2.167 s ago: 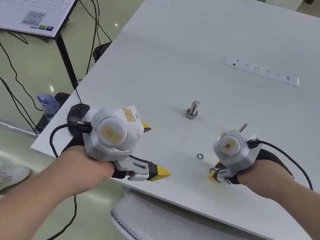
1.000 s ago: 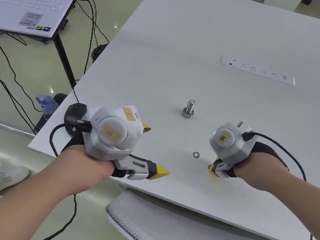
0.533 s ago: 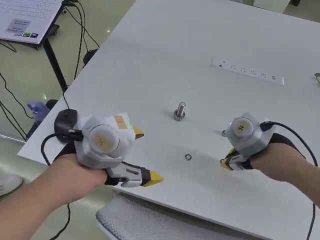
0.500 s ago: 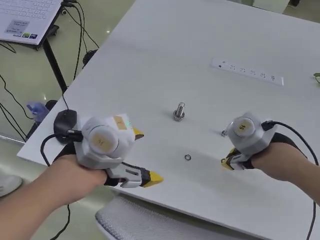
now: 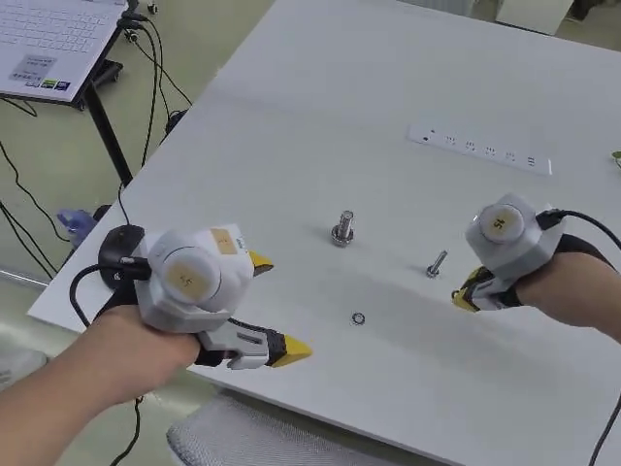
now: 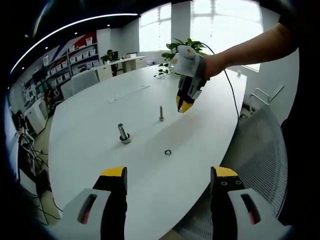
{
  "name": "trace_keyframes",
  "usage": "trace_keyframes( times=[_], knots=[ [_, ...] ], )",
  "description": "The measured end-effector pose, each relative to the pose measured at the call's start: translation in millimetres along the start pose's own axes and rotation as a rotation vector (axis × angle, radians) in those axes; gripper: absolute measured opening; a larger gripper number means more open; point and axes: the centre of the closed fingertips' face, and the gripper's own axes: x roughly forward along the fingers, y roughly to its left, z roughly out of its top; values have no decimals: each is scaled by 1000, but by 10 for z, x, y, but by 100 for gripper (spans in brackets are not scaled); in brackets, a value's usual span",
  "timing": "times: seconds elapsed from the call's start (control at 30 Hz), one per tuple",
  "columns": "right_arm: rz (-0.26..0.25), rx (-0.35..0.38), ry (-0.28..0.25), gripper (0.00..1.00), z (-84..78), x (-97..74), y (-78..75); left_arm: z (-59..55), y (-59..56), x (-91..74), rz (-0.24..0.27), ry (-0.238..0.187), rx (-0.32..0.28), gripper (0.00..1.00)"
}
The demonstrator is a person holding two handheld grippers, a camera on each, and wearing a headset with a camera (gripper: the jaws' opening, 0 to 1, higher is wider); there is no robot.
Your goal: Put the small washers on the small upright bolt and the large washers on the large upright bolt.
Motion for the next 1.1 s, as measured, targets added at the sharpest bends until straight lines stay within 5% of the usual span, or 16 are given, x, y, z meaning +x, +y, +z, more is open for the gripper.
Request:
trace_keyframes(
  times=[0.57,1.1],
  knots=[
    [-30,-37,-26,13,258,-74,-423,-28,27,11,20,16,-21,66],
    [-13,-92,-19,13,457,63,-431,-58,61,-4,26,13,-29,66]
  ],
)
